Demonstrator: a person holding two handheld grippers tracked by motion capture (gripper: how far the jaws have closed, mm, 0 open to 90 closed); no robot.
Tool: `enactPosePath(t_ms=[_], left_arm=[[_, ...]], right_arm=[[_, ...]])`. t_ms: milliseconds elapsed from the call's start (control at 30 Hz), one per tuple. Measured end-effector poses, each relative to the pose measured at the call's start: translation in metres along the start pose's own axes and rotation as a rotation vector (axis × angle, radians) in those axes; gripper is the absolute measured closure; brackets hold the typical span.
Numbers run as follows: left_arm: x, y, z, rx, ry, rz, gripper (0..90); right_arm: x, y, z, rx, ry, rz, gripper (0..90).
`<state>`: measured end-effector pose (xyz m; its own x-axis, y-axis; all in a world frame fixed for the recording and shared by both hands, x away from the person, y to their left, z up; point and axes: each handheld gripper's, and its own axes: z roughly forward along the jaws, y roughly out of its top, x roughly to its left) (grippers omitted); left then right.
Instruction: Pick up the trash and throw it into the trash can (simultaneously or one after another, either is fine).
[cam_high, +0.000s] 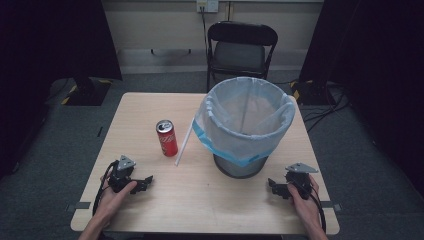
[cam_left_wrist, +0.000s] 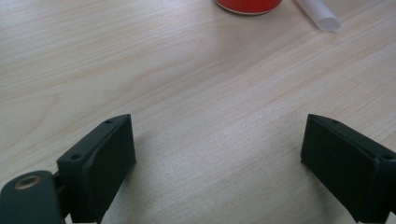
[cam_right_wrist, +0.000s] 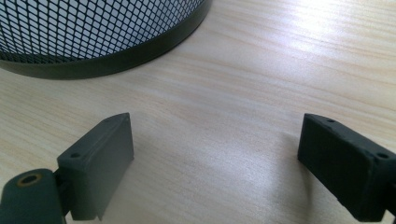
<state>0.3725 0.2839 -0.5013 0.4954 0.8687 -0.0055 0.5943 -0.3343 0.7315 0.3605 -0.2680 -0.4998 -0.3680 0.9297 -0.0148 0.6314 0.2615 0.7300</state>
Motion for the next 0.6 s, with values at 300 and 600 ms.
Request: enactPosePath(t_ms=[300,600], left_arm=[[0.003,-0.001,-0.003,-0.017,-0.007,-0.041,15.4],[0.005,0.001,-0.011,-0.030,-0.021,-0.052,16.1]], right_arm=[[0.000,0.000,0.000,0.000,-0.001,0.000,9.8],[0.000,0.000,0.000,0.000,-0.001,0.000,9.8]])
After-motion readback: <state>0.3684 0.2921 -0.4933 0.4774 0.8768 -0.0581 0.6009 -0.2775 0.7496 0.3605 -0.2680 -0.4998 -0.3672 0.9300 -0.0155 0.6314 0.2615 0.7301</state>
